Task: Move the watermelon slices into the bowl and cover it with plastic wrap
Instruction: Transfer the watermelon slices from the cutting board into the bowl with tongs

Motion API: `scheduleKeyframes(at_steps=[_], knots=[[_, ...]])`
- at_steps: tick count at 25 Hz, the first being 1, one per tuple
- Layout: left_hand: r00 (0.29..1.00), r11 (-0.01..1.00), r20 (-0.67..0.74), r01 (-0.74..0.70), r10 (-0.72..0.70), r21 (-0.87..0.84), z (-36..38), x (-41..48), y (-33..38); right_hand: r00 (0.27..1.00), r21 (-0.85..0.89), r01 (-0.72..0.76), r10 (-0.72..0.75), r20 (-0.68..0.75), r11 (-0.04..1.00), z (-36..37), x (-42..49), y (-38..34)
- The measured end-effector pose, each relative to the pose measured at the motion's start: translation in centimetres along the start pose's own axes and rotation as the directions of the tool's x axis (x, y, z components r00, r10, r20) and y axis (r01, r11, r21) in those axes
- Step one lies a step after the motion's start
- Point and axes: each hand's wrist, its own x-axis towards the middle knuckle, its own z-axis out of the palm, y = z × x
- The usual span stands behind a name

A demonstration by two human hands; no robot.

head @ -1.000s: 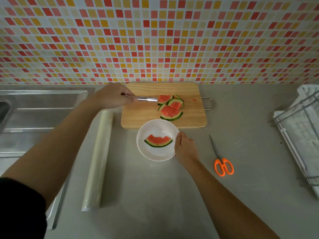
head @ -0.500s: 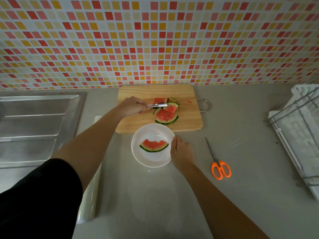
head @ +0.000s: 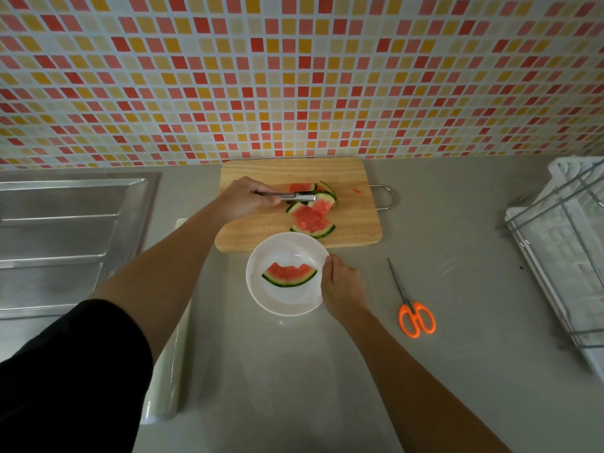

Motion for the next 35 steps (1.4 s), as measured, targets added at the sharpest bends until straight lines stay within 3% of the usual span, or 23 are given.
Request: scheduleKeyframes(at_steps=[9,18,25,28,30,35], knots=[[0.997,0.976,-0.074,-0.003,-0.014,-0.219,-1.4,-1.6,0.3,1.000,0.004,-0.005,0.005,0.003,1.000,0.0,0.0,0.1],[0.996,0.980,-0.091,-0.038,0.020,-0.194,-4.9,-6.4,1.5,1.000,0.016,-0.028,0.028,0.015,0.999,-0.2,-0.2,-0.1],[0.982,0.981,0.040,-0.185,0.183,0.061,-3.5,-12.7,-1.1,0.989,0.230,-0.124,0.101,0.109,0.965,-0.1,-0.1,0.4],[0.929,0.866,0.039,-0.358,0.368,0.350,-0.9,-13.7,-3.1,0.983,0.272,-0.132,0.090,0.162,0.953,-0.9,-0.3,0.5],[0.897,0.755,0.037,-0.392,0.440,0.525,0.5,-14.2,-3.7,0.984,0.273,-0.124,0.083,0.157,0.954,-1.1,-0.2,0.6],[0.839,0.636,0.038,-0.440,0.543,0.634,1.4,-14.9,-4.0,0.988,0.203,-0.114,0.090,0.123,0.973,-0.9,-0.1,0.5]])
